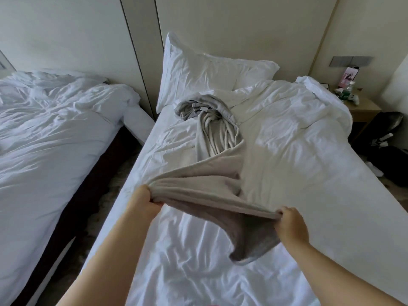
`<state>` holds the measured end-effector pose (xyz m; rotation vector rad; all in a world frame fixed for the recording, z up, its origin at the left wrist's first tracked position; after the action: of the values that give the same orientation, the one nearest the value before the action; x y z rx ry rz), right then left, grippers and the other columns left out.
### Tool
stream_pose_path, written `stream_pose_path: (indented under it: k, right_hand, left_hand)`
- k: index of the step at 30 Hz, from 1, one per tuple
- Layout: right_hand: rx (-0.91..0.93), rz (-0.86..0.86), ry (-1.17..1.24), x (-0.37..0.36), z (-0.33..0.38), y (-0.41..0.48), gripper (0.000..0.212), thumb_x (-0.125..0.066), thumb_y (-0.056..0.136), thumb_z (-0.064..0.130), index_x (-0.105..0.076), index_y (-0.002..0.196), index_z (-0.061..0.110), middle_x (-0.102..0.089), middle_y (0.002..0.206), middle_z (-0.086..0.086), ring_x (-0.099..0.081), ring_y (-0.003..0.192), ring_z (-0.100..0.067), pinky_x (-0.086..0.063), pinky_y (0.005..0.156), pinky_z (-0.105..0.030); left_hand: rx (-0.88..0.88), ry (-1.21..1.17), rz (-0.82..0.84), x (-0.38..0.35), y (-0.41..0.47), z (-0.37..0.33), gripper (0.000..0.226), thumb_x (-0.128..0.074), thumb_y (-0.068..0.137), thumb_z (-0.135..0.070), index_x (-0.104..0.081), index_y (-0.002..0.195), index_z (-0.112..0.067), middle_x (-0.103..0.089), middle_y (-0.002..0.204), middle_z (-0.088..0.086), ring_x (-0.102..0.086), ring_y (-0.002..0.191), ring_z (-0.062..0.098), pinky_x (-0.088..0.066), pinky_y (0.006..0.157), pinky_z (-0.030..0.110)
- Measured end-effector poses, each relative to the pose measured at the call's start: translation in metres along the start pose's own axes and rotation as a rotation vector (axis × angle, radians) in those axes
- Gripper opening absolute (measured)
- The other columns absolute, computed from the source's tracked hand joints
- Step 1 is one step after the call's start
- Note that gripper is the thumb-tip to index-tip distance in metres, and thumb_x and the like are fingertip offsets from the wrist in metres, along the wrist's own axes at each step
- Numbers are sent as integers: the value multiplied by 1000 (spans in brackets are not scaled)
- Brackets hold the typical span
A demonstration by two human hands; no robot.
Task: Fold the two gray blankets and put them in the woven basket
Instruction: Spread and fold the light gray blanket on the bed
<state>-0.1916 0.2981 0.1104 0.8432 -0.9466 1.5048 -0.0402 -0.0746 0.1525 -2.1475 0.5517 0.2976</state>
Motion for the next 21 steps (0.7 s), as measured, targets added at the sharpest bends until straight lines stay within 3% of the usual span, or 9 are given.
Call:
stream_pose_path:
  k: [3,6,8,10,12,15,18,20,21]
  right_hand:
    - [-173,-30,29,-4,-56,-7,16,-51,76,-5,-54,77,11,-62,88,-20,-56,76,-37,-40,61,-32]
    - [-372,-26,127,-10,-95,-14,11,-48,83,-3,-58,84,2,-63,89,-24,-54,74,-35,-47,65,-37]
    - [-584,-25,393,-11,-101,-7,21,-46,91,-2,-62,102,-9,-62,105,-31,-58,88,-41,-51,73,-45]
    - [-698,4,779,3,-75,16,32,-41,93,-2,-55,122,-6,-55,123,-28,-55,104,-41,-50,77,-47]
    - [-588,-74,1064,62,-32,62,38,-40,94,1,-52,129,5,-54,130,-19,-53,106,-34,-48,82,-44]
    - [-257,-474,1406,209,22,104,35,-50,83,17,-66,113,25,-65,117,-7,-62,100,-25,-52,80,-34]
    - [218,-789,996,299,44,89,43,-44,69,17,-63,97,42,-68,105,4,-64,98,-19,-53,85,-35]
    - [296,-718,581,262,40,82,52,-41,70,3,-57,107,36,-63,106,3,-59,97,-18,-45,83,-25]
    - [292,-558,365,218,28,84,50,-42,75,-2,-57,111,30,-64,107,-4,-59,97,-24,-43,79,-25]
  left_hand:
    - [64,139,-381,127,41,11,34,-31,99,-9,-52,126,-7,-47,80,6,-45,63,19,-44,49,28]
    - [281,231,-450,181,35,72,21,-36,98,-12,-49,84,-3,-40,74,8,-40,52,20,-36,28,20]
    - [349,286,-340,160,26,97,25,-42,97,-10,-45,74,-3,-40,63,13,-44,39,23,-34,27,16]
    - [327,443,-109,98,28,86,27,-57,93,-17,-55,69,-4,-57,54,12,-55,36,21,-43,29,19]
    - [174,535,180,10,19,44,22,-65,87,-22,-65,71,-6,-69,58,8,-65,45,16,-52,40,22]
    - [-305,263,416,-89,-11,-68,5,-65,88,-13,-65,83,-14,-67,67,1,-66,55,11,-53,50,21]
    - [-709,71,341,-96,-27,-139,6,-66,88,-19,-65,94,-20,-68,92,6,-66,84,16,-57,75,30]
    - [-812,313,22,-56,-8,-126,23,-65,88,-28,-65,108,-16,-66,111,13,-63,101,22,-52,89,35]
    - [-816,506,-132,-30,5,-106,27,-62,90,-29,-65,110,-12,-66,112,14,-62,101,25,-49,88,35]
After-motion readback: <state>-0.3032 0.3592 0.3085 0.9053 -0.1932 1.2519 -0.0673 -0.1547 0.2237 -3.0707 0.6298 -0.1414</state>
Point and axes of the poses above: each hand's wrist, its own y-axis towards the middle knuckle, its own x-axis out of the back of the hand, z = x × y, the point moved 9 cm from there along y, towards the middle knuckle
